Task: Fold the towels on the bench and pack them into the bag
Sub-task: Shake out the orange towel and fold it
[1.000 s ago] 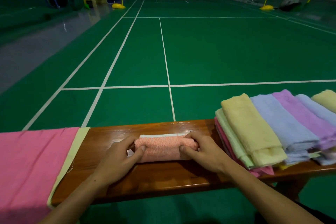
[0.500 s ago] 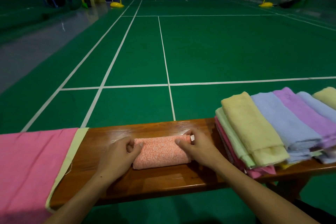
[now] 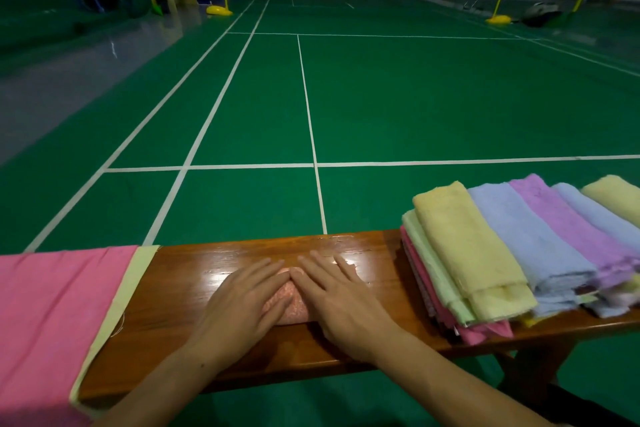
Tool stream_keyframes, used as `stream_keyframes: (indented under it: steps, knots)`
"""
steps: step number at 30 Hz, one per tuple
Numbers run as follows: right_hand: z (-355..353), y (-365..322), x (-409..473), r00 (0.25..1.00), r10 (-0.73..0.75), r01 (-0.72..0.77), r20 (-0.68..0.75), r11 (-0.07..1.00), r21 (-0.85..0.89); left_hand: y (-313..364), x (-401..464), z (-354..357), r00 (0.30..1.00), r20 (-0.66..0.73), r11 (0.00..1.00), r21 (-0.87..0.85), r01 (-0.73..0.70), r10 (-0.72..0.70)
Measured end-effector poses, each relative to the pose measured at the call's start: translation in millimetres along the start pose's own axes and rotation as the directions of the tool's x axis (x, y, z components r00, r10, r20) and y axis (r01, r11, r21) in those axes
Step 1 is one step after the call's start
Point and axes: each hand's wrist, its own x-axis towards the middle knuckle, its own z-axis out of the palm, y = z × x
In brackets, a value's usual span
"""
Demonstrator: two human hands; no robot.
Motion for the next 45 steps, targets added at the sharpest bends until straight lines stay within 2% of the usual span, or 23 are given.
stream_keyframes:
  steps: [3,5,7,10,13,16,18,23,26,29,31,33,35,38,40,43,44,45]
  knots:
    - [-6,6,-5,0.986,0.02,-0.024,0.164,0.999,0.023,-4,-3,-3,0.998,0.058,0.998,0.068,-0.01,0.006]
    - [-16,11,-6,0.979,0.059,-0.073,0.196,0.995,0.068,-5,-2,-8,0.996,0.088,0.997,0.076,0.023,-0.03]
    - [-21,13,-8,0.984,0.069,-0.083,0.164,0.994,0.077,-7,-2,-10,0.993,0.082,0.995,0.061,0.076,-0.081]
    - [-26,8,-10,0.992,0.087,-0.092,0.091,0.994,0.05,-13,-3,-19,0.971,0.032,0.972,0.023,0.236,-0.236]
    - [-24,6,-14,0.979,0.169,-0.189,0.117,0.965,0.183,-14,0,-31,0.903,-0.005,0.903,-0.012,0.429,-0.429]
    - [-18,-1,-14,0.971,0.213,-0.234,0.108,0.935,0.265,-16,6,-38,0.8,0.263,0.792,-0.165,0.588,-0.539]
    - [-16,-8,-12,0.97,0.217,-0.242,0.113,0.913,0.328,-21,7,-36,0.762,0.372,0.692,-0.33,0.642,-0.53]
    - [-10,-7,-8,0.967,0.205,-0.253,0.15,0.811,0.527,-12,8,-42,0.791,0.405,0.509,-0.61,0.607,-0.459]
    - [-11,-8,-3,0.953,0.227,-0.298,0.198,0.612,0.733,-12,9,-46,0.836,0.366,0.38,-0.765,0.52,-0.408]
    - [-14,-10,-2,0.933,0.215,-0.355,0.29,0.398,0.846,-9,11,-56,0.882,0.301,0.385,-0.813,0.436,-0.363]
    - [-17,-10,-5,0.923,0.202,-0.382,0.329,0.355,0.853,-3,14,-60,0.891,0.284,0.355,-0.841,0.409,-0.354]
    - [-21,-11,-10,0.935,0.19,-0.351,0.3,0.378,0.856,2,19,-57,0.887,0.278,0.324,-0.856,0.403,-0.368]
    - [-27,-8,-14,0.961,0.195,-0.267,0.198,0.454,0.85,10,28,-50,0.879,0.261,0.304,-0.867,0.396,-0.399]
    - [-35,6,-22,0.969,0.246,-0.192,0.019,0.707,0.681,30,48,-34,0.87,0.247,0.223,-0.904,0.366,-0.426]
    - [-42,16,-29,0.956,0.293,-0.226,-0.026,0.788,0.573,52,64,-27,0.879,0.239,0.175,-0.926,0.334,-0.412]
    - [-53,30,-42,0.921,0.375,-0.291,-0.1,0.838,0.462,79,89,-20,0.886,0.214,0.163,-0.939,0.302,-0.411]
    - [-57,34,-46,0.902,0.42,-0.352,-0.098,0.848,0.396,85,95,-16,0.883,0.195,0.183,-0.938,0.296,-0.426]
    - [-61,40,-49,0.88,0.461,-0.419,-0.111,0.867,0.27,87,99,-8,0.884,0.147,0.271,-0.918,0.289,-0.444]
